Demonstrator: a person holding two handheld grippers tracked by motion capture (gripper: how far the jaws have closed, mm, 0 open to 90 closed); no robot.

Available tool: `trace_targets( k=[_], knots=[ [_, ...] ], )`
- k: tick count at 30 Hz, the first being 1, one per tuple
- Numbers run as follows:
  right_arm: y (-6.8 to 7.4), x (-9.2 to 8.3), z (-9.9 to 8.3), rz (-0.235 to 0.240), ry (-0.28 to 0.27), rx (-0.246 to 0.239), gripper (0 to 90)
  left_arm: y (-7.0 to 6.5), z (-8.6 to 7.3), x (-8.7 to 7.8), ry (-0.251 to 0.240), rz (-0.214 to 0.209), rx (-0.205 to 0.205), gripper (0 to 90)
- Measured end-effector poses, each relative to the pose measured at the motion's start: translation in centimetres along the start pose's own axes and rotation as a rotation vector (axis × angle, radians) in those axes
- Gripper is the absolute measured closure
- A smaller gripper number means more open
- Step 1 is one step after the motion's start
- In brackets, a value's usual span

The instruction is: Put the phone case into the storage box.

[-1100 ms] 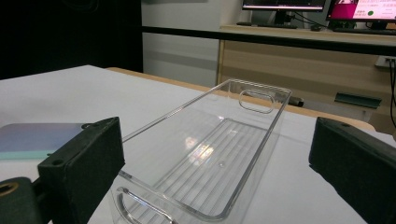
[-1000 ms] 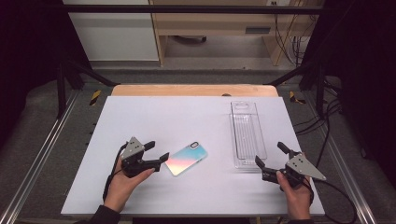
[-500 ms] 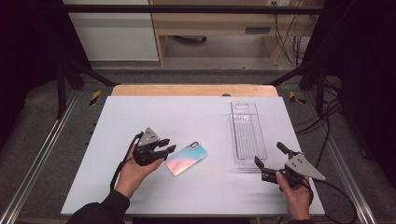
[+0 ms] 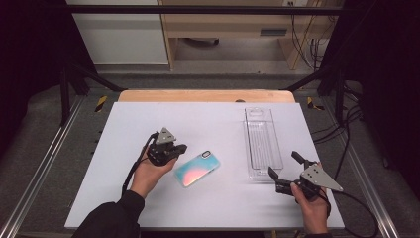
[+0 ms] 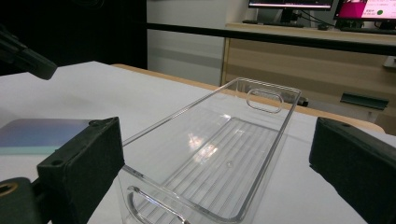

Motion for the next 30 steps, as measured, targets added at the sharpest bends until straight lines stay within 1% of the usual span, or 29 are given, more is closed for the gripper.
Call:
trace_targets(
  k=[3, 7, 9, 13, 16, 17, 19, 21, 24, 27, 28, 30],
  knots=[
    [0.1, 0.0, 0.0, 0.003, 0.002, -0.001, 3.4, 0.4, 0.3, 0.4, -0.003, -0.001, -0.012, 89.7],
    [0.2, 0.1, 0.0, 0.003, 0.003, 0.0, 3.4, 0.8, 0.5, 1.1, 0.0, -0.001, -0.027, 90.0],
    [0.2, 0.1, 0.0, 0.002, 0.005, 0.001, 3.4, 0.8, 0.5, 1.3, 0.004, -0.001, -0.028, 90.0],
    [0.2, 0.1, 0.0, 0.004, 0.005, 0.001, 3.3, 1.2, 0.2, 2.3, 0.036, 0.003, -0.034, 90.0],
    [0.2, 0.1, 0.0, 0.007, 0.011, 0.004, 3.4, 1.1, -0.2, 3.2, 0.097, 0.018, 0.0, 90.0],
    [0.3, 0.1, 0.0, 0.007, 0.012, 0.005, 3.3, 1.0, -0.3, 3.4, 0.105, 0.023, 0.005, 90.0],
    [0.3, 0.1, 0.0, 0.007, 0.011, 0.008, 3.3, 0.9, -0.3, 3.6, 0.098, 0.026, 0.007, 90.0],
    [0.3, 0.0, 0.0, 0.008, 0.01, 0.009, 3.3, 0.9, -0.2, 3.6, 0.083, 0.025, 0.0, 90.0],
    [0.3, 0.0, 0.0, 0.01, 0.009, 0.01, 3.3, 1.0, -0.3, 3.7, 0.086, 0.025, -0.008, 90.0],
    [0.2, 0.0, 0.0, 0.008, 0.009, 0.01, 3.3, 1.1, -0.3, 3.8, 0.063, 0.005, -0.032, 90.0],
    [0.2, 0.0, 0.0, 0.008, 0.009, 0.009, 3.3, 1.0, -0.2, 3.8, 0.056, -0.003, -0.034, 90.0],
    [0.2, 0.1, 0.0, 0.008, 0.011, 0.008, 3.3, 1.0, -0.1, 3.9, 0.058, -0.004, -0.028, 90.0]
  ],
)
Point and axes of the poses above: each handheld gripper's, and its own axes: x roughly forward along the jaws, z roughly out of its top, y roughly to its left, the point moved 1 cm from there along x, roughly forward along the jaws, and after that the axes turned 15 degrees about -z, right-handed, at the moved point
